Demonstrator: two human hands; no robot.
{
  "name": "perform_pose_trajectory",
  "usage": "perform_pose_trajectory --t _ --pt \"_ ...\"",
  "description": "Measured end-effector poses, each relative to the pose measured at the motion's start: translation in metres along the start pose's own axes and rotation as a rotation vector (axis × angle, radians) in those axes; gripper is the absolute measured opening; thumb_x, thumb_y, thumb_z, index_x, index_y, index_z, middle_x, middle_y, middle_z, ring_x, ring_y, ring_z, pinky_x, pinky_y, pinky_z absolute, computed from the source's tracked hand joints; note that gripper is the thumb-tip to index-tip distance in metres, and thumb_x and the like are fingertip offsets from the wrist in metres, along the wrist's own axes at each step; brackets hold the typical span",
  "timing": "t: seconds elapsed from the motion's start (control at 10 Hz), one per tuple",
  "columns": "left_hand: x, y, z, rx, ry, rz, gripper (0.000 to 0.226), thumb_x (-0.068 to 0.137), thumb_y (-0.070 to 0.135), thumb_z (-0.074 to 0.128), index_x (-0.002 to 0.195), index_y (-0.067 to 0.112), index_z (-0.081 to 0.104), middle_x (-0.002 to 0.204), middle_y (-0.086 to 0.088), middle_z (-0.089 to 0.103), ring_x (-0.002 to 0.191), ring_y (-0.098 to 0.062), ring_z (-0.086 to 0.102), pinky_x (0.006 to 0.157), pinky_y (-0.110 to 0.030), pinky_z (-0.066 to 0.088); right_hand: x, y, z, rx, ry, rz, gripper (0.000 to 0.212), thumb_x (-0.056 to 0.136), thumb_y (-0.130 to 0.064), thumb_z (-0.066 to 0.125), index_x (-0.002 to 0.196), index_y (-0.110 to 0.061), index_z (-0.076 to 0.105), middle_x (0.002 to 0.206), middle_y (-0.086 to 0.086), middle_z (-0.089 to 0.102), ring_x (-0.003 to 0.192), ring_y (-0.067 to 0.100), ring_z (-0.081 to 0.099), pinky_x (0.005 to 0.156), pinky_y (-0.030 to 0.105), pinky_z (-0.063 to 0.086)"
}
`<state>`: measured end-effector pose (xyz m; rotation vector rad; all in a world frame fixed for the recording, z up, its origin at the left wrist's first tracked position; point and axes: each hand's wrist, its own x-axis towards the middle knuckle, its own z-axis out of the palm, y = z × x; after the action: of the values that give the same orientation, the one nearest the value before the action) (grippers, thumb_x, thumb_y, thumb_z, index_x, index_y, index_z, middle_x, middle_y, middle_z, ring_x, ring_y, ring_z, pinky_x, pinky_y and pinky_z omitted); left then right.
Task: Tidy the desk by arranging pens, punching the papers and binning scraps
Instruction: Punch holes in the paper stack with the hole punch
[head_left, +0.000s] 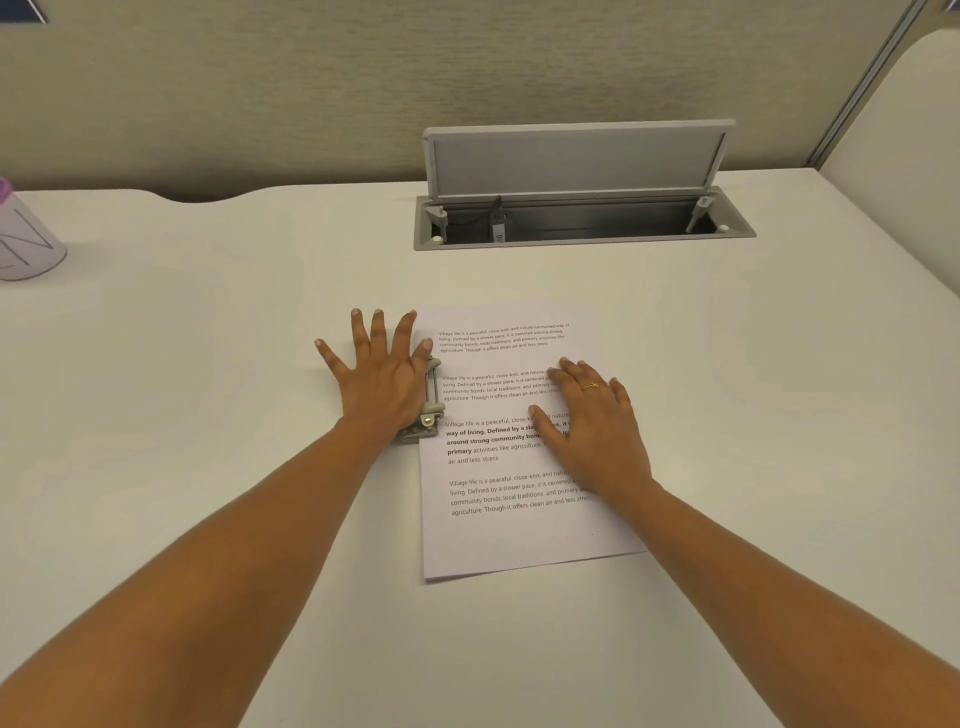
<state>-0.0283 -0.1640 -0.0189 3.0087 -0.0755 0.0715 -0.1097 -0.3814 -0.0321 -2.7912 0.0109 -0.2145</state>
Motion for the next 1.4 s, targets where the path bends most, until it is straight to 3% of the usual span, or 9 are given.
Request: perform_pose_trajectory --t 0.5,0.9,1.4 --pt "0.003 0.012 -0.019 0.215 -0.012 0.031 0.058 0.095 0.051 0.009 0.149 0.027 0.005 0.159 -0.01 0.003 0.145 -0.03 -0.013 0.107 -0.067 -0.011 0.0 0.001 0.0 0.008 0.006 -0.001 0.056 0.091 -0.049 0.041 0.139 -0.021 0.038 0.152 -0.004 0.032 0.143 0.012 0.022 0.118 0.039 0.01" --pt "0.002 0.01 -0.023 0.245 -0.055 0.054 0.057 0.097 0.046 0.014 0.148 0.022 0.011 0.157 -0.011 0.015 0.146 -0.031 -0.005 0.109 -0.067 0.0 0.0 0.001 0.002 0.023 0.028 -0.001 0.055 0.09 -0.048 0.043 0.137 -0.021 0.041 0.15 -0.004 0.035 0.142 0.012 0.025 0.117 0.039 0.012" --pt "-0.006 -0.058 -0.036 0.32 -0.075 0.013 0.055 0.097 0.044 0.021 0.147 0.021 0.014 0.15 -0.006 0.031 0.144 -0.026 0.016 0.108 -0.059 0.023 0.0 0.003 0.003 0.022 0.047 -0.006 0.054 0.09 -0.049 0.044 0.137 -0.021 0.042 0.149 -0.004 0.037 0.141 0.012 0.027 0.117 0.038 0.013"
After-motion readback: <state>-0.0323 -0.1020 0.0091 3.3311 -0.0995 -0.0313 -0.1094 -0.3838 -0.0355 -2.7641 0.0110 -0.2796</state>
